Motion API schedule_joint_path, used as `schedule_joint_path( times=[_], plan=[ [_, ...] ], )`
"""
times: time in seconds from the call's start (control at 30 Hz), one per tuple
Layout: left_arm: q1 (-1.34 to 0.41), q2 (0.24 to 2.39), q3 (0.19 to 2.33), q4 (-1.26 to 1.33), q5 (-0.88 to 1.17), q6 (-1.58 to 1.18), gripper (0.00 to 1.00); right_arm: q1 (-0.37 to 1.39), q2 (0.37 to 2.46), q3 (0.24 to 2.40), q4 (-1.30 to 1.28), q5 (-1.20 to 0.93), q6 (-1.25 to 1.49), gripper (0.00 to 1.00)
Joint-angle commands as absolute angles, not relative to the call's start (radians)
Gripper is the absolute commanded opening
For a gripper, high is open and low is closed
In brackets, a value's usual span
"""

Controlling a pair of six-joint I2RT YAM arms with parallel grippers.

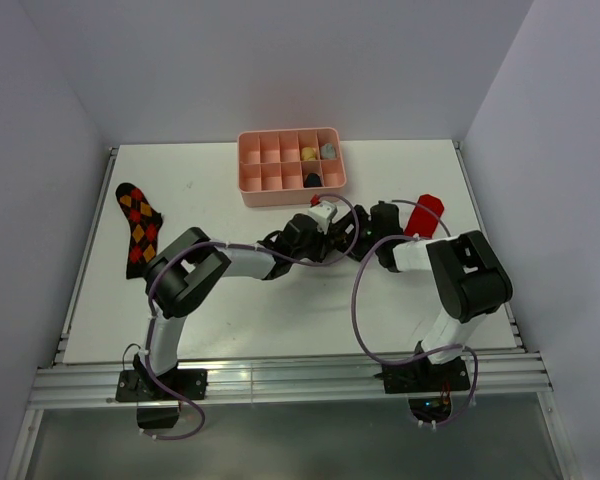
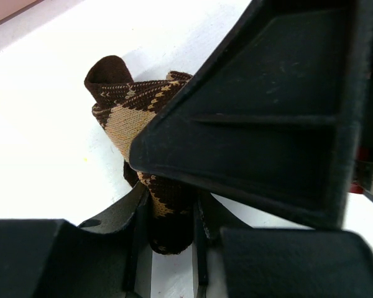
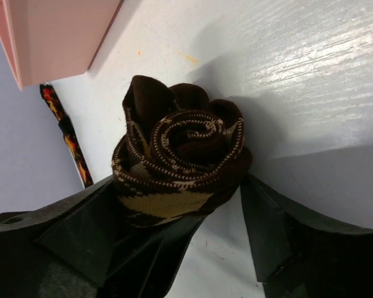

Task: Roll the socks
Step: Roll the sock at the center of the board.

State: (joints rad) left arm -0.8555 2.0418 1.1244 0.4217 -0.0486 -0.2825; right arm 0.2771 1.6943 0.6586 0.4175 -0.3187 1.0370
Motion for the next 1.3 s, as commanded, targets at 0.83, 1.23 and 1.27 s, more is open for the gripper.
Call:
schedule_joint_path(
  times=[0.83,1.23,1.27],
  plan=[
    [-0.799,1.898,0.948,0.477,0.238,-0.376,0.19,0.295,1.746,0.718,0.250,-0.259,0.988,0.00],
    [-0.804,1.759,0.891,0.483,0.077,-0.238,0.70,0.310,1.718,0.778,0.127,-0.232,0.973,0.00],
    [-0.811,1.761,0.897,0.477,0.071,-0.220,0.74,0.311,1.717,0.784,0.118,-0.229,0.968,0.00]
  ],
)
